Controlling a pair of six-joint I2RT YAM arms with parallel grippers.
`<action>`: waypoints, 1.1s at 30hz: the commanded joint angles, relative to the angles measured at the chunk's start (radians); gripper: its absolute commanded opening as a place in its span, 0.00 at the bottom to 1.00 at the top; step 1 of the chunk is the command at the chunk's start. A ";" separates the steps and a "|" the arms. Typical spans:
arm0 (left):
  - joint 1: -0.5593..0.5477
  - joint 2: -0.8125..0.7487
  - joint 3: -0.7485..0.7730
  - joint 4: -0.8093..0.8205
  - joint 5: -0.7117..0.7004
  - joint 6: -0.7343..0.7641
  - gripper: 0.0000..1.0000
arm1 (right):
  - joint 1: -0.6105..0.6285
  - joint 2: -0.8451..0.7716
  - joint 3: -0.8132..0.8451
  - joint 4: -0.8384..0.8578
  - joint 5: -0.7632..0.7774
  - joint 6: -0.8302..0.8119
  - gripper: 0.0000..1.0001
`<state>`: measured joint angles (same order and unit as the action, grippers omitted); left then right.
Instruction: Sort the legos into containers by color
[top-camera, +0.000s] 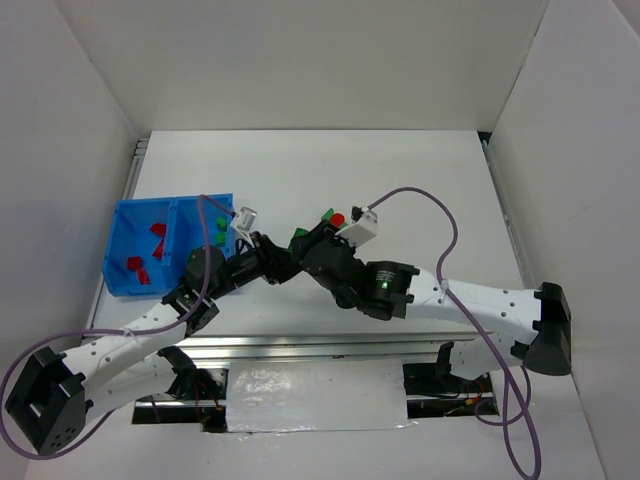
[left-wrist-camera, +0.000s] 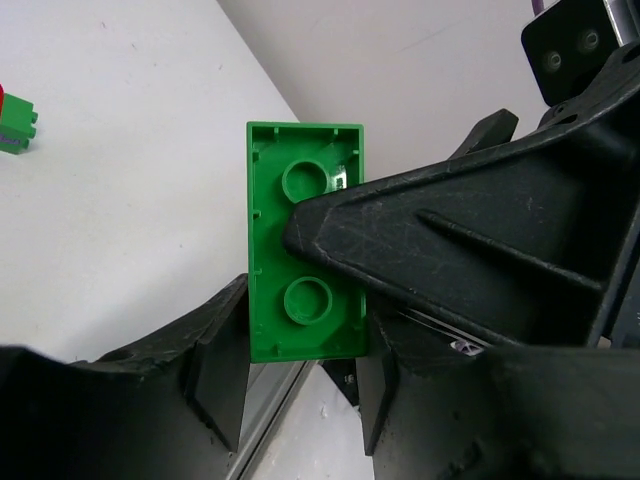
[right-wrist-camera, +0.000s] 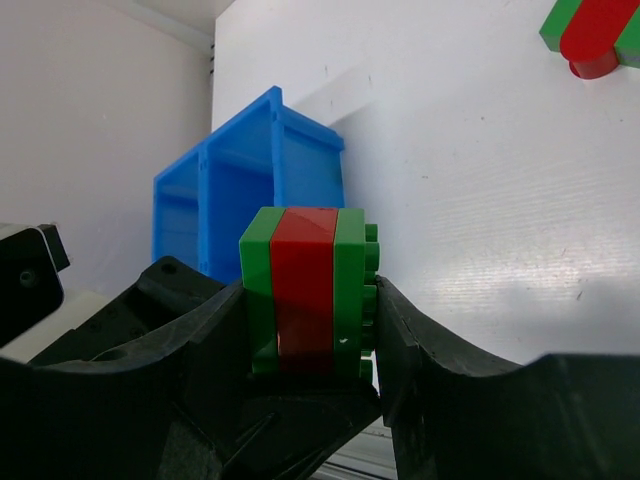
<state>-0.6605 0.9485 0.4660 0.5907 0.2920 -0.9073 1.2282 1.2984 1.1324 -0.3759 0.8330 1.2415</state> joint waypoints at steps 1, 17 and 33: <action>-0.001 -0.068 0.022 0.155 -0.069 0.005 0.41 | 0.051 0.033 -0.006 -0.015 -0.049 0.029 0.00; -0.001 -0.154 -0.007 0.118 -0.057 0.108 0.00 | 0.027 -0.138 -0.132 0.192 -0.136 -0.189 1.00; -0.008 -0.054 0.049 0.368 0.426 0.007 0.00 | -0.368 -0.564 -0.520 0.779 -1.239 -0.806 0.87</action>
<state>-0.6632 0.8768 0.4839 0.7769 0.5919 -0.8524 0.8772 0.7418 0.6167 0.2672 -0.2054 0.5232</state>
